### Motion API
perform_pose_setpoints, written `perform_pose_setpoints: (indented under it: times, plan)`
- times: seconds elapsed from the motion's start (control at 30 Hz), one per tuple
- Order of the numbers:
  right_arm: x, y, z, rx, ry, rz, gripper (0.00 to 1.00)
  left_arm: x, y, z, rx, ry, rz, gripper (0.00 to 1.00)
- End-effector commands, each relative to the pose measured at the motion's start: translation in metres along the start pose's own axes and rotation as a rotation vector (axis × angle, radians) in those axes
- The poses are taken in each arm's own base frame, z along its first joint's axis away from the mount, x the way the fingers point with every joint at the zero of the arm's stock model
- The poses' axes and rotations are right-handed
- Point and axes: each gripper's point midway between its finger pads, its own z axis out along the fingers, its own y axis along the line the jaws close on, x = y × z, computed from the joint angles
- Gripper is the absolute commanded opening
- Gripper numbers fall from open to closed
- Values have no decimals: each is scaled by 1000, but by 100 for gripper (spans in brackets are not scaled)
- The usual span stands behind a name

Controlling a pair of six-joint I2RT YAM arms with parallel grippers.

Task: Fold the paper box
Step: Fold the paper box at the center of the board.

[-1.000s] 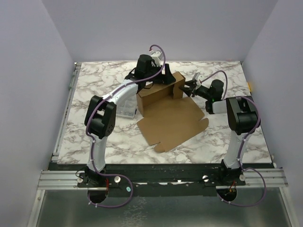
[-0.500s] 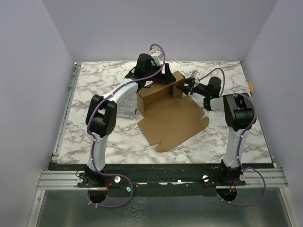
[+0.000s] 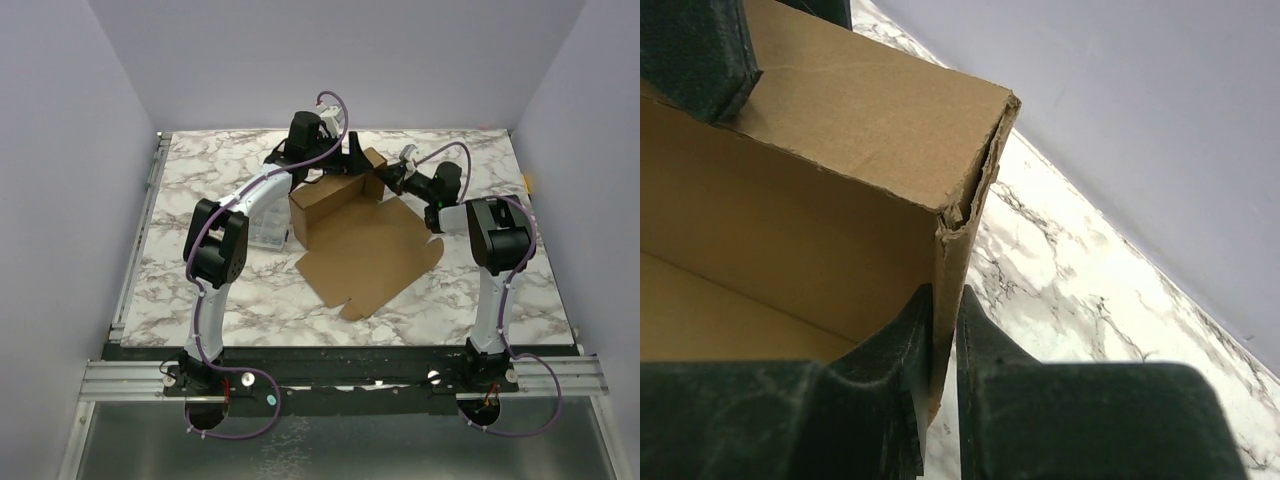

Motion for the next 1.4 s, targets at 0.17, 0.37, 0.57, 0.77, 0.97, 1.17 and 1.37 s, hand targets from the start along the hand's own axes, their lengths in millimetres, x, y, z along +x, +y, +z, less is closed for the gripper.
perform_pose_setpoints:
  times: [0.17,0.37,0.57,0.77,0.97,1.17,1.37]
  plan:
    - [-1,15,12,47,-3,-45,17,15,-7,4,35,46,-82,87]
    - [0,8,16,242,-5,-117,1,13,-10,0,37,17,-105,87]
    - [3,13,16,260,-1,-100,2,8,-13,-1,46,-3,-106,87]
    - [10,27,20,181,9,-67,27,16,-10,0,46,12,-110,88]
    - [17,31,22,163,17,-57,34,17,-8,-3,46,15,-108,87]
    - [40,21,24,200,93,-49,32,15,-7,-5,48,8,-108,88]
    - [49,11,25,236,136,-63,10,17,-7,-5,55,8,-114,88]
